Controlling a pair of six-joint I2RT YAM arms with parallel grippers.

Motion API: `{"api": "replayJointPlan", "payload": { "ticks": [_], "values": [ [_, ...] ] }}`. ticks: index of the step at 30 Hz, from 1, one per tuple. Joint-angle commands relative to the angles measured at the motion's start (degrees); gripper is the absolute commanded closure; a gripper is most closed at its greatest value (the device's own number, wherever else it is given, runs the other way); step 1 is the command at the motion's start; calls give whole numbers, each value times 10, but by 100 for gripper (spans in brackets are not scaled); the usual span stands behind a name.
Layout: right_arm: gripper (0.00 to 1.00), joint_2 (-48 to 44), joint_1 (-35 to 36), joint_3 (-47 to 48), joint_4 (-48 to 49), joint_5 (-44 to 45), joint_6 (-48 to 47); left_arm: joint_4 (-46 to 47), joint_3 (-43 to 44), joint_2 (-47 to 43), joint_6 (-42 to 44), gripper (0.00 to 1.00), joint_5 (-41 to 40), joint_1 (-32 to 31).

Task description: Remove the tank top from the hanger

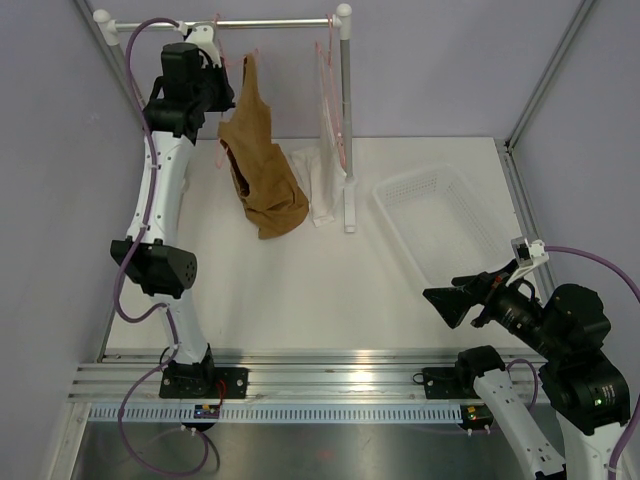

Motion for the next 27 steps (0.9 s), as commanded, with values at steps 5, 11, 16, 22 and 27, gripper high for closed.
{"api": "replayJointPlan", "payload": {
  "ticks": [5, 11, 16, 22, 27],
  "values": [
    [1, 3, 3, 5, 28, -18, 11, 37, 55, -69, -17, 100, 13, 1],
    [1, 1, 3, 12, 22, -15, 9, 2, 26, -131, -14, 100, 10, 1],
    [0, 15, 3, 31, 19, -3, -9, -76, -22, -196, -28, 100, -26, 1],
    [1, 32, 3, 37, 46, -20, -11, -133, -145, -326, -70, 100, 2, 0],
    [0, 76, 3, 20, 135, -152, 9, -140, -301, -467, -84, 100, 78, -2]
  ]
}}
